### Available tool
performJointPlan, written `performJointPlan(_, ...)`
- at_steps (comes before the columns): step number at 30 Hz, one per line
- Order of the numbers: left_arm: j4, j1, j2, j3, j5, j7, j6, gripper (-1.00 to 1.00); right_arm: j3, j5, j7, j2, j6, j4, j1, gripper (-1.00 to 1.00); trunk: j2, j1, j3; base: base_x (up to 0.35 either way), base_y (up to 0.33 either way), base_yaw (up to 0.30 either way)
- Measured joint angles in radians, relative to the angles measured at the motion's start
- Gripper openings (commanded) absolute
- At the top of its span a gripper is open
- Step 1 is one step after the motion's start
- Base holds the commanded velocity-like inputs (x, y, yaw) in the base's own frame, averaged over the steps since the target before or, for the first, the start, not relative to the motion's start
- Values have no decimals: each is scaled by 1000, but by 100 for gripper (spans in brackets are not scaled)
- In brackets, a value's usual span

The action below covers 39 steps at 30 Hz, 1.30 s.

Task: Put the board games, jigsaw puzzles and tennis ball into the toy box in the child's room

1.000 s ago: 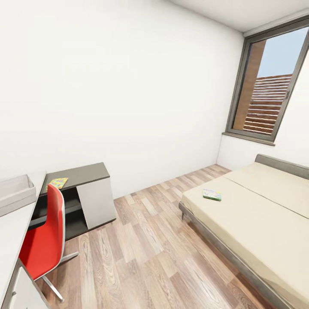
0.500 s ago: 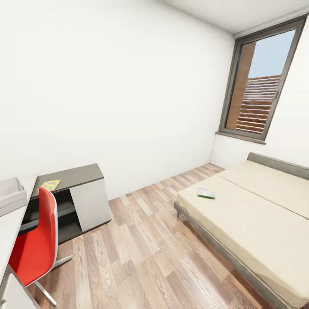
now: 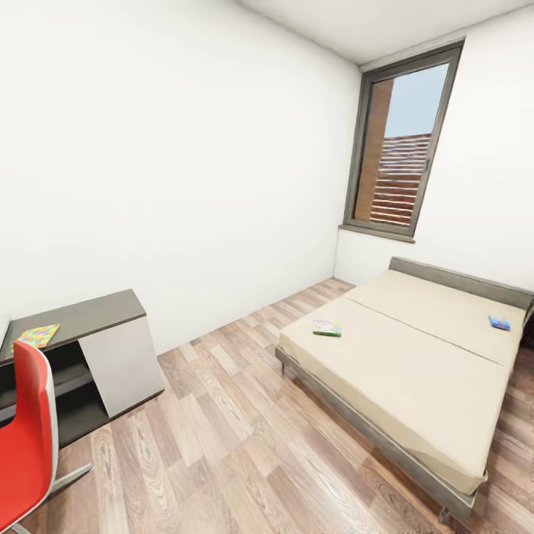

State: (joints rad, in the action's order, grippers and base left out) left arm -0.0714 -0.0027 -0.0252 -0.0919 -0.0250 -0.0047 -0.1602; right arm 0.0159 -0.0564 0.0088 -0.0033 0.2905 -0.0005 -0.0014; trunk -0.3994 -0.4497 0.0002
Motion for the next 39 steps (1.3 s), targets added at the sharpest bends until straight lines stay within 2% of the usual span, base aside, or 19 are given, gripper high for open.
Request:
performJointPlan(4,-9,0,1,-1,0,0,2,100,0,1,1,0,0,0,0,100,0,0,0,0,0,-285)
performJointPlan(10,-74,0,-2,1,1,-1,11,100,0,1,1,-1,1,0,0,100,0,0,0,22,1,-285)
performJointPlan(17,-130,-8,-8,5,7,2,34,100,1,0,0,0,2,0,0,100,0,0,0,190,62,-285)
performJointPlan(22,-141,-34,-9,7,8,3,48,100,2,-1,0,0,4,0,0,100,0,0,0,279,114,-285)
performJointPlan(30,-143,-42,-9,8,9,3,40,100,1,-1,0,0,9,0,0,100,0,0,-1,291,135,-278)
performJointPlan(39,-142,-44,-9,10,10,2,28,100,-2,1,0,3,11,0,0,100,0,0,-3,253,201,-86)
